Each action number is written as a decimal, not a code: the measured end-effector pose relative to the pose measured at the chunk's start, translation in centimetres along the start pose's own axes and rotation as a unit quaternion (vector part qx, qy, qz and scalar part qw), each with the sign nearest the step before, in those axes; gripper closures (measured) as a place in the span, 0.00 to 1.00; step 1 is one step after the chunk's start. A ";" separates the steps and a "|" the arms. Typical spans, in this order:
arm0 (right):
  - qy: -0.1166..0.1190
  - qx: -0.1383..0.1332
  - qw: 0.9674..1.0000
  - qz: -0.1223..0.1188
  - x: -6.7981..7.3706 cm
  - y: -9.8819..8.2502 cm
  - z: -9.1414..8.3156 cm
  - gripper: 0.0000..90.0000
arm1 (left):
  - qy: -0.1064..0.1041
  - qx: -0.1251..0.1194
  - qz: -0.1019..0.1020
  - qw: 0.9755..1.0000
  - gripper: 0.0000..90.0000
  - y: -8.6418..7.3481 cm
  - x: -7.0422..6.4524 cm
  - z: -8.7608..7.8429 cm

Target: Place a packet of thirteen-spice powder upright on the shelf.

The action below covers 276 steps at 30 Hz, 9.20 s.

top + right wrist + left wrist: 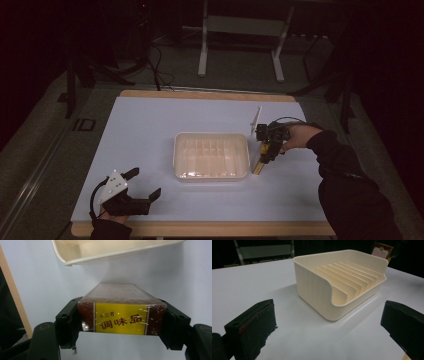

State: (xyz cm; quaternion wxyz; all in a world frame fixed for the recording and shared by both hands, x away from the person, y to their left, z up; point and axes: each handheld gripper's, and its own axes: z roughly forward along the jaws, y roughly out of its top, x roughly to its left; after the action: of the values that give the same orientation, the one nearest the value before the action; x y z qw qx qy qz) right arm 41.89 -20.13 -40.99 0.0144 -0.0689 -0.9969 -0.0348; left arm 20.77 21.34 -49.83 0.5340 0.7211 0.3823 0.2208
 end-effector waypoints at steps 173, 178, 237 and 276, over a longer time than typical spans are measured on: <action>0.023 -0.280 0.955 -0.099 2.3 15.7 3.4 0.36 | -0.010 -0.002 0.000 1.000 0.00 0.0 0.0 0.0; 0.019 -0.279 0.955 -0.097 2.4 15.6 3.5 0.35 | -0.014 -0.003 0.001 1.000 0.00 0.0 0.0 0.0; -0.060 -0.302 0.951 0.039 2.3 8.1 -2.0 0.16 | -0.007 0.000 0.001 1.000 0.00 0.0 0.1 0.1; -0.188 -0.394 0.880 0.186 5.8 -0.1 -1.4 0.14 | -0.007 -0.002 0.000 1.000 0.00 0.0 0.0 0.1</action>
State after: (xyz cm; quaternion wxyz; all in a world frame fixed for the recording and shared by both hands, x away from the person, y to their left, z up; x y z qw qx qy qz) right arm 36.17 -19.53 -39.45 -0.1952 -0.2585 -0.8536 -0.4080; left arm 20.82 21.29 -49.80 0.5380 0.7214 0.3784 0.2167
